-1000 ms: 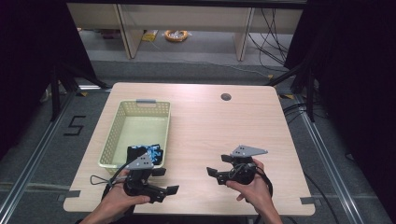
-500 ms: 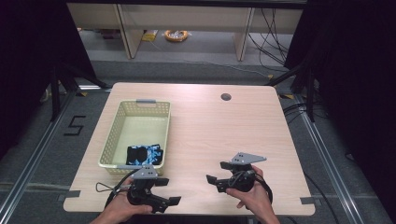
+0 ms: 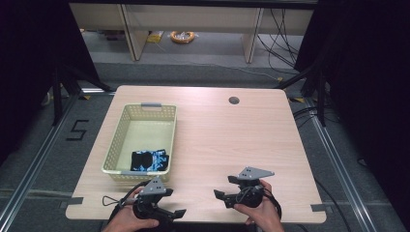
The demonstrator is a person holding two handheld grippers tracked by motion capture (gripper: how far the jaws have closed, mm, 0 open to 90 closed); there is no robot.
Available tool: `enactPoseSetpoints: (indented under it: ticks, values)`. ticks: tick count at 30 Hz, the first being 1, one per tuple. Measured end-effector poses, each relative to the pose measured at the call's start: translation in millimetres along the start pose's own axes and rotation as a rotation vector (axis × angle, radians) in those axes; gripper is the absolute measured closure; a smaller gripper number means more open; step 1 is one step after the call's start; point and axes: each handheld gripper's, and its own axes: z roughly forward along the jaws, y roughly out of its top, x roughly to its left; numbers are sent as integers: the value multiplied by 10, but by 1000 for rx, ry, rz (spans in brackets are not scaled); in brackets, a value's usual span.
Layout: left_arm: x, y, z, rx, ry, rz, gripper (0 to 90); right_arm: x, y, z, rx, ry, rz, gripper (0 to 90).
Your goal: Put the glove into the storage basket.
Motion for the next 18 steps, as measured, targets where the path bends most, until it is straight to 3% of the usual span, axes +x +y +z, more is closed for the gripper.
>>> enactPoseSetpoints:
  ticks: [1, 2, 3, 4, 5, 6, 9, 11, 13, 15, 16, 17, 18]
  values:
    - [9, -10, -3, 9, 2, 15, 157, 5, -14, 4, -5, -5, -15, 238]
    - [9, -10, -3, 9, 2, 15, 157, 46, -26, -15, 14, -23, 2, 238]
    - [22, -33, 5, 17, 10, 32, 157, 28, -37, -5, 4, -13, -36, 237]
    - [12, -52, 21, 9, 16, 10, 157, 40, -47, -8, 2, -13, -40, 237]
    - [30, -63, 20, 30, 26, 21, 157, 55, -56, -27, 11, -27, -45, 236]
    - [32, -77, 33, 18, 21, 24, 157, 66, -68, -21, 4, -11, -41, 235]
    - [18, -121, 47, 26, 29, 7, 156, 95, -102, -45, 9, -9, -47, 234]
    - [30, -147, 41, 38, 33, 33, 156, 142, -127, -70, 30, -13, -24, 231]
    - [29, -179, 50, 32, 35, 5, 156, 132, -152, -66, 26, -5, -58, 231]
    - [54, -189, 27, 51, 52, 44, 156, 146, -182, -74, 34, -16, -63, 231]
    - [50, -197, 27, 48, 57, 37, 156, 166, -200, -73, 39, -12, -49, 231]
    - [49, -205, 26, 51, 62, 44, 156, 141, -212, -54, 35, 16, -76, 231]
    - [24, -216, 39, 33, 51, 17, 156, 155, -226, -68, 47, -1, -69, 231]
